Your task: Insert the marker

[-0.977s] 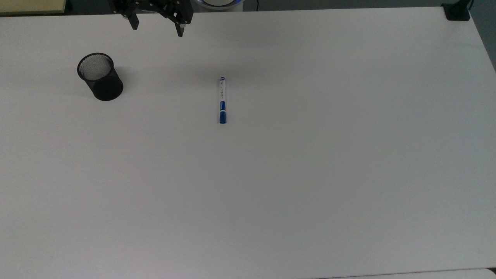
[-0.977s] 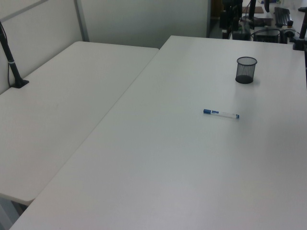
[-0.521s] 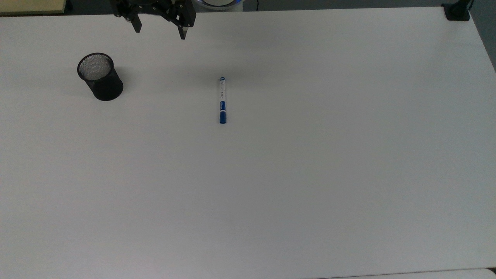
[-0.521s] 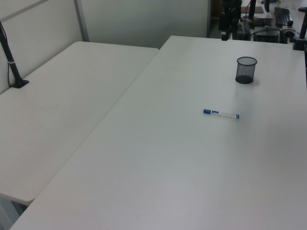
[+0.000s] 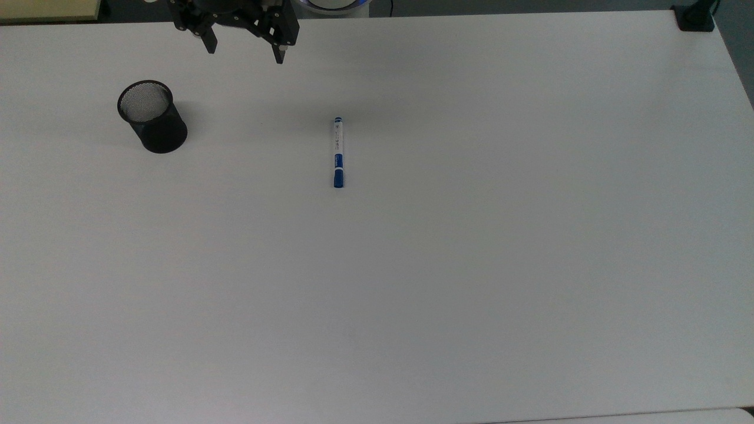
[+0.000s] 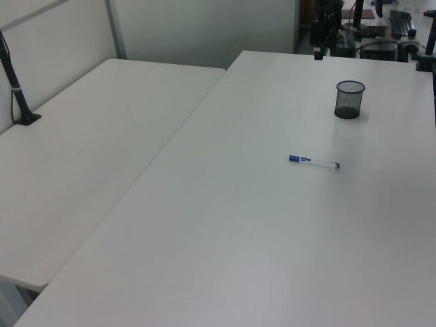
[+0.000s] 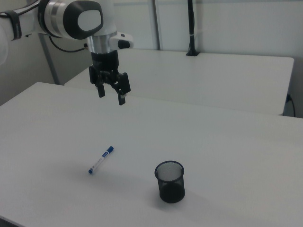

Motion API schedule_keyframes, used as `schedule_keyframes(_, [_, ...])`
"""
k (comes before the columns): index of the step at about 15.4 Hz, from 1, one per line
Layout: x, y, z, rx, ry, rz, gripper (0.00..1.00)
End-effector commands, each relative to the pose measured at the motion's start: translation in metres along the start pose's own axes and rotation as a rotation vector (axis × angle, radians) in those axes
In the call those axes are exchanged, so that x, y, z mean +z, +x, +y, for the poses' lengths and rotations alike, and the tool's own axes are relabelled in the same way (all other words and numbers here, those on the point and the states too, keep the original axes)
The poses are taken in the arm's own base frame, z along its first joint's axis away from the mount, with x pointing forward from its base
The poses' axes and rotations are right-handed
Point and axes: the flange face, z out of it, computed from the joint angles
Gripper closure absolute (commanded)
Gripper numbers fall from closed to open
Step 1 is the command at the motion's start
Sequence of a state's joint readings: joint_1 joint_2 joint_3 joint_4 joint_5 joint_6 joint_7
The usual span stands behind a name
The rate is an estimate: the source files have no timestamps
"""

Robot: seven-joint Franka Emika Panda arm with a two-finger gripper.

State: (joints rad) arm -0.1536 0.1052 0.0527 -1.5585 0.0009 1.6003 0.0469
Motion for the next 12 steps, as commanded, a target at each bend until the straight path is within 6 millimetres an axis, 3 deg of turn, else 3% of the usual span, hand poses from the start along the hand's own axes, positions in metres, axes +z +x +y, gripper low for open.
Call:
schedule_keyframes(1, [0.003,0.004,-0.001,-0.039,0.002,0.007,0.00])
schedule_keyframes(2, [0.004,0.004,-0.002,-0.051,0.002,0.005,0.00])
schedule_keyframes(5, [0.034,0.018,-0.010,-0.064,0.003,-0.044,0.00])
schedule_keyframes(8, [0.041,0.022,-0.033,-0.093,0.001,-0.026,0.00])
schedule_keyframes(12, [0.069,0.031,-0.053,-0.124,-0.003,-0.066,0.00])
